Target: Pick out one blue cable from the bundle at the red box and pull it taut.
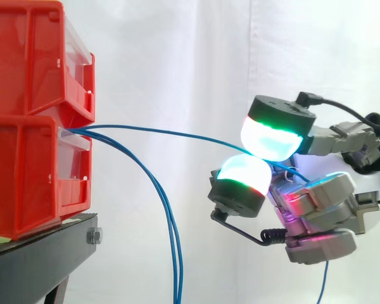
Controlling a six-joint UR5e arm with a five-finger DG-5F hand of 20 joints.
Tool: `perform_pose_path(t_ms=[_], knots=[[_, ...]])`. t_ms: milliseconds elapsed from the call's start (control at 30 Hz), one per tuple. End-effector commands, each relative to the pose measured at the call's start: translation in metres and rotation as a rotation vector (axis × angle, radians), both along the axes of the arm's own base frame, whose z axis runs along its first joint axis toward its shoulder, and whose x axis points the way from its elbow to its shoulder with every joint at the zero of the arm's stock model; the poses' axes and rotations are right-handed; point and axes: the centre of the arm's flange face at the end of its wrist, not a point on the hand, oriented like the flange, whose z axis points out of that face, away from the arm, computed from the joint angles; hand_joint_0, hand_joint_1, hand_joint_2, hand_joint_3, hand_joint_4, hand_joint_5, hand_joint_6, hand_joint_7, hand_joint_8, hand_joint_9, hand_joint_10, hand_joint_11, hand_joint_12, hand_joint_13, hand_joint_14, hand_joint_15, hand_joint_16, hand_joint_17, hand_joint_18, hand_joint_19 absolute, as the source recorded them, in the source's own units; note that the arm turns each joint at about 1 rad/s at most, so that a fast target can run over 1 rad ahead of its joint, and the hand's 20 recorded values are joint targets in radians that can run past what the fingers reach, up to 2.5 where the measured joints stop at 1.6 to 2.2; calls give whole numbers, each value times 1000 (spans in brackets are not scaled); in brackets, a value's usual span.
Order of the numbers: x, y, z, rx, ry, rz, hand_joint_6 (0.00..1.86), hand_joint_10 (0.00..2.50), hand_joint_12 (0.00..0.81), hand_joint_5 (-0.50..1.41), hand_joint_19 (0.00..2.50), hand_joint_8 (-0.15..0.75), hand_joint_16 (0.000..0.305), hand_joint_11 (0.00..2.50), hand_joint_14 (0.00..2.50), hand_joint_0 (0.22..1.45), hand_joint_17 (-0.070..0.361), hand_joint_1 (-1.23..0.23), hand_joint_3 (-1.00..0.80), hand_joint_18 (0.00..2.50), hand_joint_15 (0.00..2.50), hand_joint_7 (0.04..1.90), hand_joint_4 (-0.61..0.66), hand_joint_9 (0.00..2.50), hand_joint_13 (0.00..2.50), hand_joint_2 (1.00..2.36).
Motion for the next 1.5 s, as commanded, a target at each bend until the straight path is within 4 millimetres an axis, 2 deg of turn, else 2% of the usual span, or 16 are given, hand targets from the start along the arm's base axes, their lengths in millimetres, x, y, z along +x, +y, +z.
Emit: perform_pose_path(t_ms=[0, 233, 533, 767, 867, 967, 1100, 1467], knots=[[-2, 4, 1, 6, 4, 68, 931, 23, 318, -135, 1442, 298, 42, 1310, 1317, 640, 95, -692, -202, 1264, 1458, 1116, 38, 1547, 1248, 1025], [-9, 2, 29, -12, -18, 77, 931, 25, 314, -134, 1442, 297, 42, 1302, 1316, 640, 94, -693, -202, 1265, 1449, 1120, 38, 1546, 1250, 1025], [-23, -6, 25, -28, 62, 122, 932, 23, 313, -134, 1428, 296, 42, 1303, 1284, 640, 94, -693, -202, 1259, 1469, 1112, 36, 1547, 1255, 1026], [-36, -7, 37, -64, 78, 137, 932, 23, 309, -134, 1427, 300, 42, 1302, 1261, 640, 94, -692, -201, 1256, 1467, 1109, 36, 1547, 1261, 1025], [-51, -5, 40, -67, 82, 127, 932, 25, 316, -134, 1422, 297, 42, 1289, 1251, 640, 96, -692, -202, 1257, 1470, 1113, 35, 1547, 1264, 1025], [-61, -6, 50, -55, 50, 76, 932, 24, 316, -134, 1415, 295, 42, 1295, 1237, 640, 94, -693, -203, 1256, 1476, 1110, 36, 1549, 1266, 1026], [-61, -12, 49, 4, 54, 2, 932, 25, 314, -134, 1424, 297, 42, 1293, 1227, 641, 94, -693, -201, 1256, 1472, 1112, 37, 1548, 1267, 1025], [-56, -11, 52, -38, 10, 3, 932, 24, 308, -133, 1418, 299, 41, 1293, 1203, 641, 93, -694, -202, 1255, 1496, 1114, 37, 1551, 1271, 1025]])
